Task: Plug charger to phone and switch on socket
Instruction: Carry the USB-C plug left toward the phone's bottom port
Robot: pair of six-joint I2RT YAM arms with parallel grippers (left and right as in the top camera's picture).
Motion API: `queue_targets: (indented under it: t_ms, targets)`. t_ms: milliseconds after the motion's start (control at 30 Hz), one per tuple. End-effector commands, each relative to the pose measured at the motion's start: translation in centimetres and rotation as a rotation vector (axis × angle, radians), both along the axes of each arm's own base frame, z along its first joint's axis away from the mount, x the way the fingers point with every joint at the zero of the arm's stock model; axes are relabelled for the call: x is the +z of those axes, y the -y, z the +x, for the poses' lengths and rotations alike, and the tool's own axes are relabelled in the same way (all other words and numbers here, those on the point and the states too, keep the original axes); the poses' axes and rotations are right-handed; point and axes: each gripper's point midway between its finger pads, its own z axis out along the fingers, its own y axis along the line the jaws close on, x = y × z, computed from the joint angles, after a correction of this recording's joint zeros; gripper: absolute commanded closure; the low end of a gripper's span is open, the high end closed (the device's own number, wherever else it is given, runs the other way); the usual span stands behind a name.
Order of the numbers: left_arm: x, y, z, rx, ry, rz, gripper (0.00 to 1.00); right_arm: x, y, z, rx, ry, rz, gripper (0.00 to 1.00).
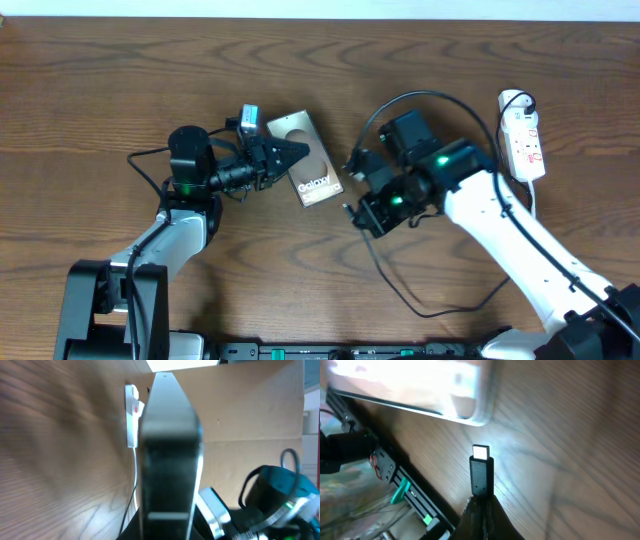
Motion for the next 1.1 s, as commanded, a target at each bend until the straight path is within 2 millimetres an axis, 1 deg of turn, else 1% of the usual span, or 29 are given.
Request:
queue_targets:
  t_ms: [0, 167, 400, 933, 1067]
  targets:
    - [1.9, 0.2, 0.3, -0.031, 0.085, -0.004, 0.92, 0.5, -1.2, -0.5, 0.029, 0.012, 0.035, 0.99]
    - [1.9, 0.6, 0.1, -0.044, 0.124, 0.011, 0.93, 0.6, -1.6, -0.2, 0.005, 0.014, 0.046, 0.99]
    - [1.7, 1.5, 0.4, -0.021, 0.133, 0.026, 0.93, 0.9, -2.0, -0.6, 0.01, -0.01, 0.076, 0.99]
    - [1.6, 1.4, 1.1, 0.023, 0.15, 0.044, 0.92, 1.0, -2.0, -0.5, -0.004, -0.015, 0.076, 0.99]
    - [1.6, 1.4, 1.1, 0.022, 0.15, 0.044, 0.93, 1.1, -2.2, -0.2, -0.017, -0.008, 0.085, 0.99]
